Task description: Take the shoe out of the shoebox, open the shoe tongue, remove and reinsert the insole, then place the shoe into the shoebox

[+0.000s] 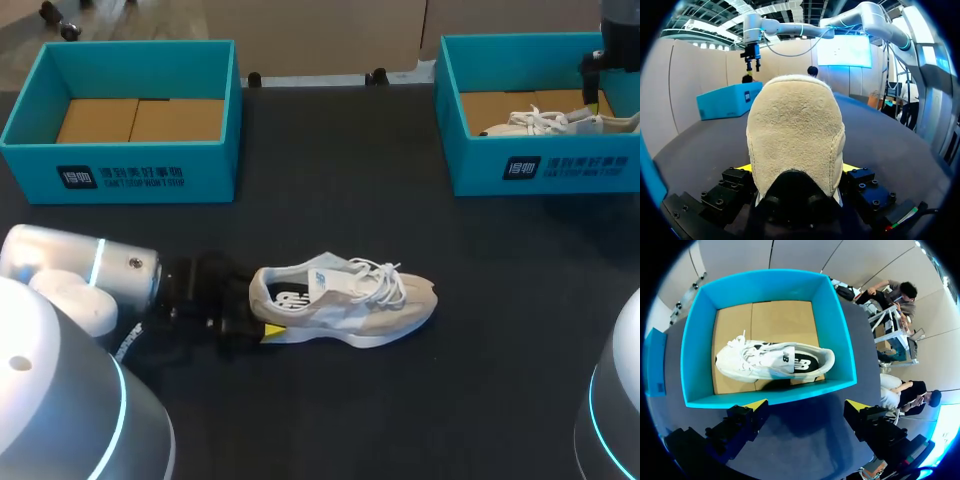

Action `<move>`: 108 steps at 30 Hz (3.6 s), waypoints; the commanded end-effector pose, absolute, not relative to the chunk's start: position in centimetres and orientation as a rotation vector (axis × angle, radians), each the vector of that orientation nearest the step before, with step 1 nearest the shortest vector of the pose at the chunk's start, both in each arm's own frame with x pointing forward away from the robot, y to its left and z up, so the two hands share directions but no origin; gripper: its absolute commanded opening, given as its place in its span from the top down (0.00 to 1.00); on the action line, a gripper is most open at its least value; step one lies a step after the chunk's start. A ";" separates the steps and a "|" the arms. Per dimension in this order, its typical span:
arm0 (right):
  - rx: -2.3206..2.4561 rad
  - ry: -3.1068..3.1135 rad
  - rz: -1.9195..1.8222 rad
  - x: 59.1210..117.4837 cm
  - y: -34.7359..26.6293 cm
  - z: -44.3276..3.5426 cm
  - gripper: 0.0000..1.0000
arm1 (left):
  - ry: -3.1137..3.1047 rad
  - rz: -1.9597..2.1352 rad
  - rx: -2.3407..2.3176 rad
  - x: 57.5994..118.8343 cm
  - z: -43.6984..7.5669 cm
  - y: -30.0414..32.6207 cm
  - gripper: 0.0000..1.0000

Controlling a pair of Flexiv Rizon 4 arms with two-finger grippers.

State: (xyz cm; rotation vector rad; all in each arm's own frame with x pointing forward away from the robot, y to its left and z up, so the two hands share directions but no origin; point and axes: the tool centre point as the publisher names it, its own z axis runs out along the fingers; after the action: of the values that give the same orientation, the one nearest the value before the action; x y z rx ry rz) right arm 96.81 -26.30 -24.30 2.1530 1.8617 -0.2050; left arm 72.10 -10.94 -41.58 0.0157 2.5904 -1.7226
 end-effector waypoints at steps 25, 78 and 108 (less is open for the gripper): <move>2.152 1.860 -0.203 96.7 -26.3 -24.3 0.00 | 2.617 -1.710 -0.003 72.5 -41.8 -10.2 1.00; 2.164 2.097 -0.011 83.4 4.3 -23.7 0.00 | 2.617 -1.710 -0.003 72.5 -41.8 -10.2 1.00; 2.087 2.233 -0.096 83.8 5.0 -24.4 0.00 | 2.617 -1.710 -0.003 72.5 -41.8 -10.2 1.00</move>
State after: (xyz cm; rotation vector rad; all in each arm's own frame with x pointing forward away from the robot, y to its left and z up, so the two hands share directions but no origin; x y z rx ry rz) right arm 83.75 4.98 -24.36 2.0855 2.2337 -0.0956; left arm 72.44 -10.21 -41.78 -0.0025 2.6127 -1.7163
